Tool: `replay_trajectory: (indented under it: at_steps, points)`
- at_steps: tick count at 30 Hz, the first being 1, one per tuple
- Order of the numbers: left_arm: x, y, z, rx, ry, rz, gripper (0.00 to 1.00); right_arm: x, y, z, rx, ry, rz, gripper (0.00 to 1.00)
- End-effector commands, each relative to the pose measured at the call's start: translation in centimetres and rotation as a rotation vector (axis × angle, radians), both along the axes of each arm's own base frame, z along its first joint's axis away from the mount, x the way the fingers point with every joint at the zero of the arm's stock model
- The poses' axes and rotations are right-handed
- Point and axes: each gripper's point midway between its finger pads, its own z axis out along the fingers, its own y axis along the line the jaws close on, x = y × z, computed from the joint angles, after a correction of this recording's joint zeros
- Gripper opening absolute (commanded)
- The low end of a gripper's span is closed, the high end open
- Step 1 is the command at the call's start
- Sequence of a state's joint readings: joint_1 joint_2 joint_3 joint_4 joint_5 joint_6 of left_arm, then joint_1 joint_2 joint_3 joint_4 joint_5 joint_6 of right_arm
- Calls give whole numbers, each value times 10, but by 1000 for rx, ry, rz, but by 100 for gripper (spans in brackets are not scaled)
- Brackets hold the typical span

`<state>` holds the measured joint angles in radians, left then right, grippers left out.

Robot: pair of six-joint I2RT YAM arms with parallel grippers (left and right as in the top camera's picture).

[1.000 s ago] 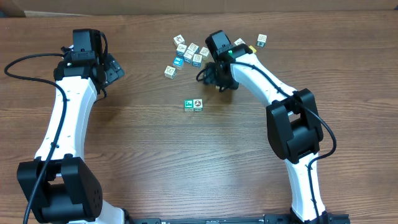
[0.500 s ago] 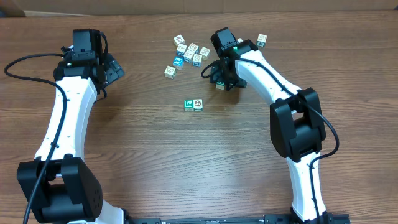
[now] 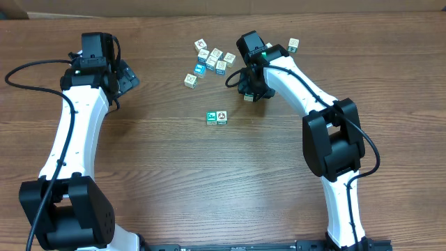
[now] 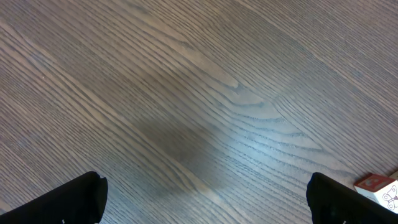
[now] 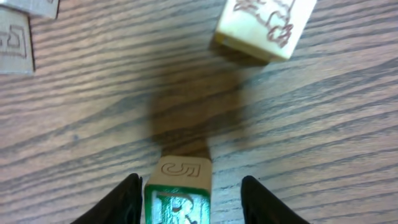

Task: Form a horizontal line
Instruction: 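Carry the R block down toward the green and soccer-ball pair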

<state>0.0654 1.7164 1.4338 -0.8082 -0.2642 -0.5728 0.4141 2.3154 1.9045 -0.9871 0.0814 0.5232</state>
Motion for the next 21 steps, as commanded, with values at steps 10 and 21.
replay_trajectory:
  at_steps: [10, 21]
  points:
    - [2, -4, 4, -1, -10, -10, 100, -9, 5, 2, 19, 42, 14, 34]
    - [2, -4, 4, -1, -10, -10, 100, -23, 8, 0, 37, 103, 22, 33]
